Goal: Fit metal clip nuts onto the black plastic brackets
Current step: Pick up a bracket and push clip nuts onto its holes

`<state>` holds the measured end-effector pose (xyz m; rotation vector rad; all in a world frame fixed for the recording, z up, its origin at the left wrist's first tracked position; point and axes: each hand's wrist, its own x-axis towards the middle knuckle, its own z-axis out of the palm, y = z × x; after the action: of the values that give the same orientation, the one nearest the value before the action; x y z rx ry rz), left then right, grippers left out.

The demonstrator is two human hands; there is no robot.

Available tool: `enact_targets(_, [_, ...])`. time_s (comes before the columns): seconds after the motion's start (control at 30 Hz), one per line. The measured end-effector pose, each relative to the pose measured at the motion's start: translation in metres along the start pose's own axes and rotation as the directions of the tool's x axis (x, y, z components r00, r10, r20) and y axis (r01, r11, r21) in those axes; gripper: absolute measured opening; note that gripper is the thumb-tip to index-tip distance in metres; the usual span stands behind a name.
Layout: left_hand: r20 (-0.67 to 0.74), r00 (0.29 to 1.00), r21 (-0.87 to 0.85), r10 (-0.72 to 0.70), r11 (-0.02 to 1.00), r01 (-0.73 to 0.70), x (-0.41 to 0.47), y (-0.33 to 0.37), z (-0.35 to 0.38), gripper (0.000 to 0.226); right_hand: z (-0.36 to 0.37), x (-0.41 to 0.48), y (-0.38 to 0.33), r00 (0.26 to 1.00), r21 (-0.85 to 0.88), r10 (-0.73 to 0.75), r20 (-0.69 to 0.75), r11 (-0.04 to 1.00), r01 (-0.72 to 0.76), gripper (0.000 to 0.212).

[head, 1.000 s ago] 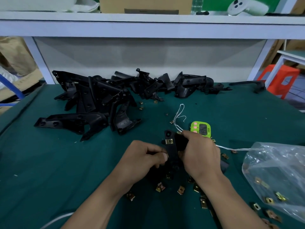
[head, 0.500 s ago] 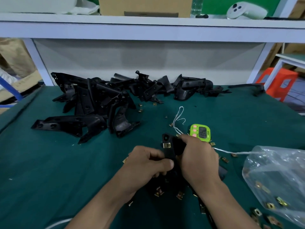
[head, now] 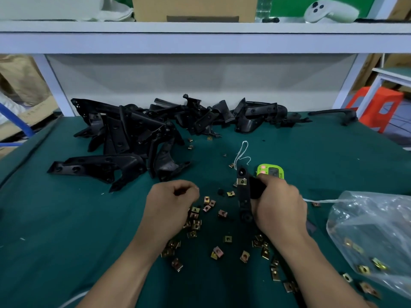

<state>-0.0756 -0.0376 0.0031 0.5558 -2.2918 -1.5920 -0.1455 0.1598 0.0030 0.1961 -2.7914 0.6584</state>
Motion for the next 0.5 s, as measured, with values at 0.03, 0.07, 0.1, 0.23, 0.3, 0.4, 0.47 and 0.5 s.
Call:
enact_targets(0.03, [0.015,0.999,0.087,0.039,0.995,-0.04,0.0,-0.002,-0.001,0.022,0.0,-0.001,0.0,1.0,0.004,-0.01,-0.001,1.0,0.01,0.021])
enact_targets(0.07, [0.037,0.997,0.164,0.069,0.984,-0.074,-0.001,-0.003,-0.001,0.024,0.0,-0.002,0.0,1.0,0.008,-0.021,-0.002,1.0,0.021,0.02])
enact_targets(0.1, [0.05,0.995,0.222,0.086,0.97,-0.095,-0.002,-0.003,-0.001,0.025,0.0,-0.002,0.0,1.0,0.01,-0.028,-0.002,1.0,0.028,0.019])
enact_targets(0.23, [0.002,0.994,0.384,0.108,0.918,-0.101,-0.004,-0.002,-0.001,0.02,-0.001,-0.002,-0.001,0.999,0.008,-0.034,-0.005,0.999,0.034,0.025])
enact_targets(0.3, [-0.01,0.987,0.475,0.159,0.869,-0.135,-0.006,0.0,-0.001,0.019,-0.002,-0.002,-0.002,0.999,0.013,-0.042,0.006,0.999,0.042,0.026])
enact_targets(0.4, [0.018,0.955,0.573,0.295,0.78,-0.252,-0.012,0.001,0.003,0.018,-0.001,-0.002,-0.001,0.998,0.022,-0.051,0.028,0.998,0.051,0.023])
enact_targets(0.47, [0.08,0.925,0.628,0.371,0.702,-0.336,-0.014,0.002,0.008,0.005,0.0,-0.001,0.0,0.998,0.023,-0.055,0.02,0.998,0.054,0.019])
enact_targets(0.5, [0.109,0.92,0.655,0.377,0.669,-0.352,-0.014,0.002,0.012,0.006,0.001,-0.001,0.0,0.998,0.024,-0.059,0.014,0.998,0.059,0.018])
